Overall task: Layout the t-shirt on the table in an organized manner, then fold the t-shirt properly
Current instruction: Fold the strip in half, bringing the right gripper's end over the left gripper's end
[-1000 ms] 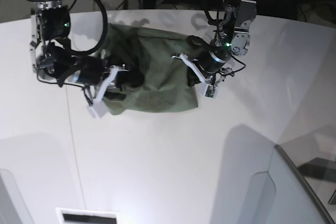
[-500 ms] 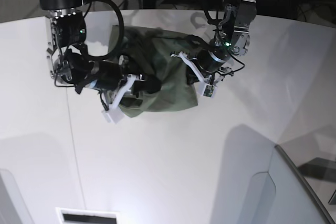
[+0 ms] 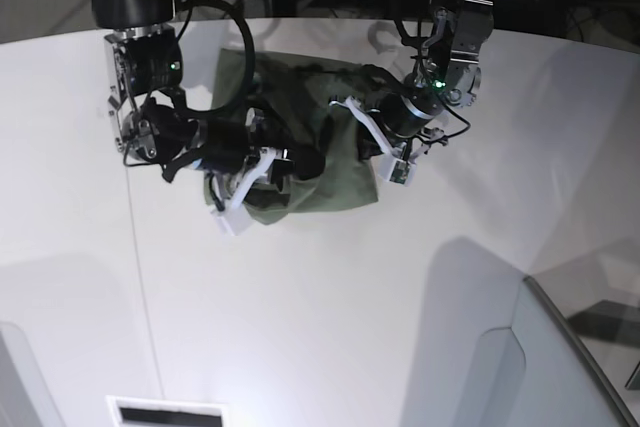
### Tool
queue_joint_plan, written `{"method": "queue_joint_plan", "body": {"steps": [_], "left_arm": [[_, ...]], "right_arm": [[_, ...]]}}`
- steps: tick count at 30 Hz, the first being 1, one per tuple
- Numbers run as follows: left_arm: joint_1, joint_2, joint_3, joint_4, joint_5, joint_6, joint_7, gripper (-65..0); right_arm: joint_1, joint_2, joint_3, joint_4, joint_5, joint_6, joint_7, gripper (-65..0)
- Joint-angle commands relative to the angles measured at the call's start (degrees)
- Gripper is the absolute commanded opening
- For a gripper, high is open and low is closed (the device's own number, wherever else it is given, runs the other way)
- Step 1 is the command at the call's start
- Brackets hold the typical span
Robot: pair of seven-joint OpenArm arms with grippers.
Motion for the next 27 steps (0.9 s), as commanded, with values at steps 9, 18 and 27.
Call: {"method": "queue_joint_plan", "body": {"steps": [9, 18, 27], "left_arm": [[0.4, -2.1, -0.1, 4.2, 1.3, 0.8, 3.3, -65.0], [0.7, -3.9, -0.3, 4.7, 1.2, 0.9, 3.3, -65.0], [0.9, -4.4, -0.3, 6.2, 1.2, 0.9, 3.3, -65.0]], "right_arm": [[0.8, -1.0, 0.0, -1.1, 1.8, 0.5, 0.4, -64.5], [0.9, -1.1, 0.1, -2.4, 2.0, 0.5, 0.5, -64.5], [0.9, -1.9, 0.1, -5.1, 2.2, 0.6, 1.9, -64.5]]}}
